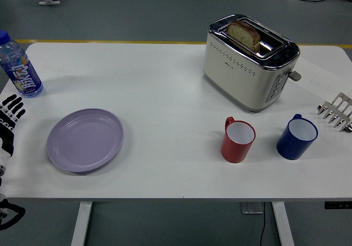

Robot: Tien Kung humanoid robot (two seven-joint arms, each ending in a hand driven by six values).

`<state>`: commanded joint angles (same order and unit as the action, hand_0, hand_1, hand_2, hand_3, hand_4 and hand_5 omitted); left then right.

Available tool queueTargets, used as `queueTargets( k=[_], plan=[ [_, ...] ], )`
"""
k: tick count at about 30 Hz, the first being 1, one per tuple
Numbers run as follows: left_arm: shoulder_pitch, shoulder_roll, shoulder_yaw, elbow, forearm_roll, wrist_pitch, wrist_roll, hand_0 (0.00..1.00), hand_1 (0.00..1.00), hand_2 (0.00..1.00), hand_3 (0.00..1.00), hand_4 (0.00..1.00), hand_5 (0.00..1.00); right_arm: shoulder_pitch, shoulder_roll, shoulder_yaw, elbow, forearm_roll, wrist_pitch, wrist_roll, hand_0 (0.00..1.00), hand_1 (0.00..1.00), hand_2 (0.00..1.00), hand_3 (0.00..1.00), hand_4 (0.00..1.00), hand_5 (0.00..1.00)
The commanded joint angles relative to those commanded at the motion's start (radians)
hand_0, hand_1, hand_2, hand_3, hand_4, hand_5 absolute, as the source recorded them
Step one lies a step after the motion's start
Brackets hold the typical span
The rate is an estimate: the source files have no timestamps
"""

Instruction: Push plate across desktop

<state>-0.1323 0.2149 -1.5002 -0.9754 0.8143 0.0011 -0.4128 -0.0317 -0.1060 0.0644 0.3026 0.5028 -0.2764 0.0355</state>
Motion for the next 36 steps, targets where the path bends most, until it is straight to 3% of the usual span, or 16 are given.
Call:
queueTargets(
  k=[20, 36],
  plan=[
    [0.039, -0.086, 0.063, -0.02, 0.008, 0.01, -0.022, 0.782, 0.818, 0.774, 0.665, 0.51, 0.998, 0.002, -0.001, 0.011, 0.005, -0.024, -0.003, -0.008, 0.561, 0.544, 0.664, 0.589, 0.297, 0.444],
    [0.038, -0.13, 0.115, -0.077, 0.001, 0.012, -0.025, 0.783, 0.817, 0.774, 0.663, 0.508, 0.998, 0.003, -0.003, 0.014, 0.005, -0.033, -0.003, -0.01, 0.561, 0.544, 0.664, 0.588, 0.296, 0.445]
  ],
)
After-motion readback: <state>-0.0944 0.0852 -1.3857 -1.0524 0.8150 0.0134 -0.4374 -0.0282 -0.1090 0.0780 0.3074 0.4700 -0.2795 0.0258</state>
